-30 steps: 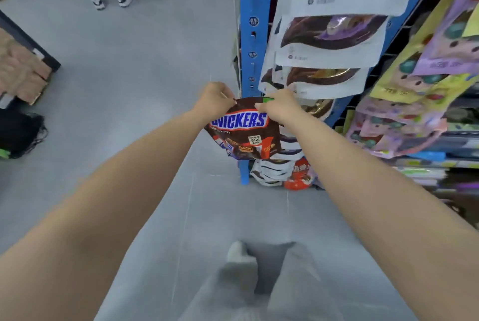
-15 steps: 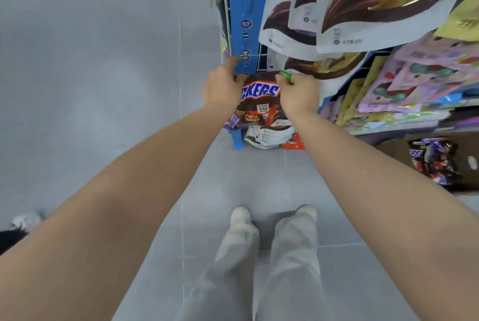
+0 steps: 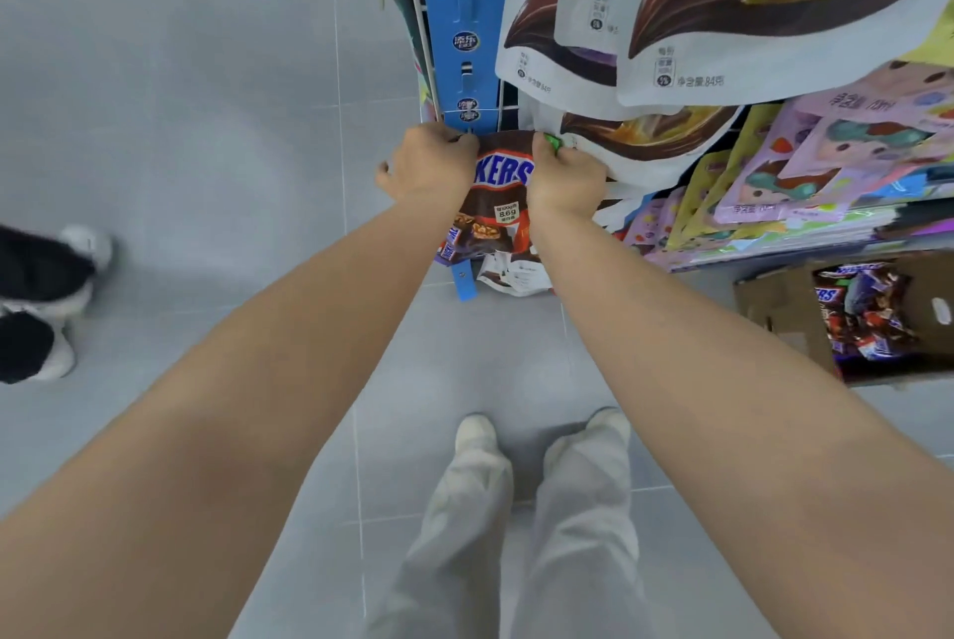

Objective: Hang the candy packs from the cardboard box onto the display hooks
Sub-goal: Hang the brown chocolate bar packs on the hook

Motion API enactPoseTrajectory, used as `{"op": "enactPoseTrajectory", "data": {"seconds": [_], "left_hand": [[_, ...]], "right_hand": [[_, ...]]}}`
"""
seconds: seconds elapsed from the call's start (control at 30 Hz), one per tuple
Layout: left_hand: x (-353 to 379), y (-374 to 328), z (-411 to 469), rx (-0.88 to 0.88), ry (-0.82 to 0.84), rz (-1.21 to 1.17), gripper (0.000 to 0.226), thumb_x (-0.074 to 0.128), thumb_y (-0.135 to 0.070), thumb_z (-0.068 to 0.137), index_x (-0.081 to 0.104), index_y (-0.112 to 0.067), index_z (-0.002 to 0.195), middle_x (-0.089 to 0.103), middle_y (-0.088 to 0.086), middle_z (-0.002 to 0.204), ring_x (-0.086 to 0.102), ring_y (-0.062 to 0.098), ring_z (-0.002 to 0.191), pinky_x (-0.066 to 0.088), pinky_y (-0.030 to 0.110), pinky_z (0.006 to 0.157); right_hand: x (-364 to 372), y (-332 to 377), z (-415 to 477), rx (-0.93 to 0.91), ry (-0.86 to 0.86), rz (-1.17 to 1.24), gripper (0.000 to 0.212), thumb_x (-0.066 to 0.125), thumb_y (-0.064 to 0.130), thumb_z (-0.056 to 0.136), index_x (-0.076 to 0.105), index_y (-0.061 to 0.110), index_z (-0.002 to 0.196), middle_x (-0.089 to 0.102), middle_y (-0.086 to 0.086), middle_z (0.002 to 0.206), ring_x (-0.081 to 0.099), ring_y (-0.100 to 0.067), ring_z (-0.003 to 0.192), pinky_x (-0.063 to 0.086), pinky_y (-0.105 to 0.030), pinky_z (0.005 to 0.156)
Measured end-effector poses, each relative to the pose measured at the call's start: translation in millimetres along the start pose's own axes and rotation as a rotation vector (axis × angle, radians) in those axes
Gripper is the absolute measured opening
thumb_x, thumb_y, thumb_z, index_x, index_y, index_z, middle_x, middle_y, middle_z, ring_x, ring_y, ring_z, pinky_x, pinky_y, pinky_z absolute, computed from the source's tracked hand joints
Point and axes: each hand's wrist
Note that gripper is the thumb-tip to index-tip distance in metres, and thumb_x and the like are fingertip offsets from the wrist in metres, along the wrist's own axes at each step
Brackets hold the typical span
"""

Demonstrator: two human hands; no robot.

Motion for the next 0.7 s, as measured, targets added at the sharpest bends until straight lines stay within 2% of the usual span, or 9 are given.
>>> {"op": "enactPoseTrajectory", "data": {"seconds": [0.1,0.17,0.23,0.3,0.33,0.4,0.5,0.63,0.7], "left_hand": [[-1.8,-5.7,0.6,-0.059,0.006,-0.026,0.019,0.048,-0.036,0.089,0.06,-0.025,0.078,0.064,-0.003,0.088,0.058,0.02,0.1,0.019,0.048,0.112],[-0.9,-5.4,-0.1,-0.045,-0.004,-0.001,0.021,0.048,-0.036,0.089,0.064,-0.024,0.082,0.068,-0.001,0.095,0.058,0.021,0.103,0.016,0.047,0.113],[1.4,-1.4,0.7,-0.009,-0.025,0.041,0.025,0.047,-0.037,0.087,0.066,-0.022,0.081,0.069,0.0,0.094,0.058,0.023,0.103,0.015,0.047,0.111],[2.6,2.6,1.9,0.011,-0.037,0.081,0.029,0.046,-0.041,0.086,0.067,-0.022,0.084,0.069,0.0,0.094,0.058,0.024,0.105,0.015,0.048,0.111],[2.9,3.5,2.6,0.014,-0.043,0.102,0.031,0.045,-0.044,0.086,0.067,-0.022,0.085,0.069,0.001,0.095,0.057,0.024,0.107,0.015,0.048,0.111],[3.1,2.9,3.1,0.003,-0.047,0.125,0.038,0.042,-0.05,0.085,0.067,-0.021,0.087,0.069,0.002,0.096,0.056,0.024,0.108,0.015,0.047,0.111],[4.0,3.5,2.0,0.025,-0.035,0.133,0.043,0.04,-0.052,0.086,0.066,-0.019,0.089,0.069,0.002,0.096,0.056,0.024,0.107,0.017,0.047,0.111],[3.6,19.1,-4.1,0.208,-0.051,0.288,0.037,0.042,-0.042,0.088,0.065,-0.018,0.103,0.067,0.004,0.104,0.053,0.025,0.11,0.022,0.045,0.11],[1.6,28.0,-5.6,0.244,-0.062,0.34,0.033,0.044,-0.033,0.088,0.061,-0.017,0.112,0.065,0.006,0.111,0.052,0.027,0.113,0.024,0.043,0.109]], "right_hand": [[1.3,-2.7,-4.0,-0.015,-0.047,0.068,0.033,0.054,0.027,0.094,0.069,-0.002,0.097,0.069,-0.01,0.095,0.059,-0.016,0.083,0.034,0.0,0.052],[1.9,-1.5,-5.4,-0.018,-0.06,0.094,0.033,0.054,0.025,0.094,0.069,-0.005,0.092,0.064,-0.007,0.084,0.056,-0.014,0.076,0.034,0.004,0.048],[3.1,0.0,-2.8,-0.017,-0.046,0.086,0.034,0.054,0.025,0.094,0.068,-0.006,0.087,0.059,-0.003,0.077,0.051,-0.01,0.069,0.034,0.004,0.048],[4.0,3.4,-0.8,-0.001,0.0,0.022,0.035,0.051,0.029,0.095,0.069,-0.001,0.091,0.063,-0.004,0.081,0.054,-0.01,0.073,0.036,0.0,0.049],[4.8,3.6,1.2,0.013,0.027,-0.004,0.036,0.05,0.031,0.095,0.069,0.001,0.095,0.067,-0.006,0.088,0.059,-0.012,0.079,0.037,-0.002,0.055],[6.8,3.9,5.0,0.077,0.058,-0.044,0.035,0.051,0.034,0.094,0.066,0.003,0.103,0.068,-0.008,0.103,0.063,-0.018,0.094,0.045,-0.018,0.071],[8.6,2.3,9.0,0.198,0.079,0.028,0.032,0.058,0.034,0.09,0.062,0.007,0.109,0.068,-0.006,0.11,0.064,-0.021,0.101,0.051,-0.028,0.08],[9.9,-0.4,15.4,0.224,0.091,0.017,0.035,0.054,0.035,0.091,0.056,0.013,0.118,0.063,-0.001,0.119,0.057,-0.017,0.112,0.044,-0.02,0.083],[8.9,-1.9,19.1,0.31,0.187,0.059,0.039,0.047,0.036,0.095,0.047,0.014,0.127,0.057,0.002,0.122,0.05,-0.014,0.119,0.038,-0.007,0.071]]}}
Point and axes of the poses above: each hand's wrist, its own z-axis towards the middle knuckle, its own x-axis out of the palm, y = z × x
